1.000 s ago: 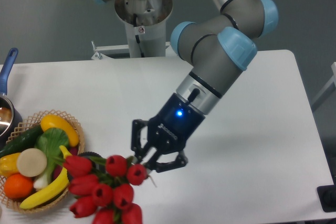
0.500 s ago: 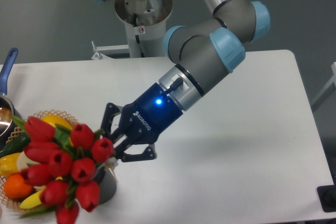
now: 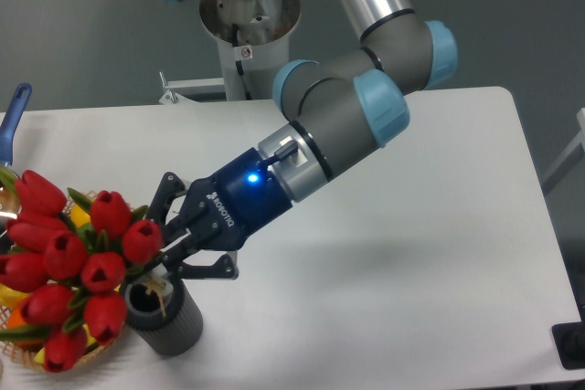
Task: Insert the flowers into the vase
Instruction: 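Lower the tulip stems down into the black vase opening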
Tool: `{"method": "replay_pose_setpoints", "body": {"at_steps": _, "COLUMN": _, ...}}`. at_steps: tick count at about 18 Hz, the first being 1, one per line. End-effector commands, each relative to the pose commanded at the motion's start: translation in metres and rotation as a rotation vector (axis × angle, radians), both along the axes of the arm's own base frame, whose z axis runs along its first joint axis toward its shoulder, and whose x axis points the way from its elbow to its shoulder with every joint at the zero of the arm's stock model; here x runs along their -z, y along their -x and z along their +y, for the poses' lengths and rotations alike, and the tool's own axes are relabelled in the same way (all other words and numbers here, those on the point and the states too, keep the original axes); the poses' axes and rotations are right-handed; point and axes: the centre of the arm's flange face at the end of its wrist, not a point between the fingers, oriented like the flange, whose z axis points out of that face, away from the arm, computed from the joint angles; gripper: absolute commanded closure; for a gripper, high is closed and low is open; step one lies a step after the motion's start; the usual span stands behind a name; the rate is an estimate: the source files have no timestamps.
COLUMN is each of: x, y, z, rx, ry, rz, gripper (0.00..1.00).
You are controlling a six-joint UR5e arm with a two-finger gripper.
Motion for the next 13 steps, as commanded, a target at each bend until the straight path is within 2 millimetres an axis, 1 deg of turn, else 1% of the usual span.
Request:
{"method": "replay_pose_setpoints", "body": {"at_steps": 2, "x": 0.004, "y": -0.006, "z": 0.003, "rx": 0.011, "ry": 0.001, "rz": 0.001, "gripper": 0.93}}
{"method": "replay_pose_setpoints", "body": {"at_steps": 5, "x": 0.015, "y": -0.008, "z": 0.001, "rx": 0.015, "ry": 0.004, "rz": 0.001, "gripper": 0.93}}
{"method": "replay_pose_setpoints", "body": {"at_steps": 7, "x": 0.027, "y": -0.011, "z": -0.001, "rx": 0.021, "ry": 0.005, "rz": 0.005, "gripper": 0.93}}
{"method": "replay_pose_setpoints", "body": {"at_steps": 13, "x": 0.044, "y": -0.014, "z": -0.003, "rx": 0.032, "ry": 0.003, "rz": 0.015, "gripper": 0.92}}
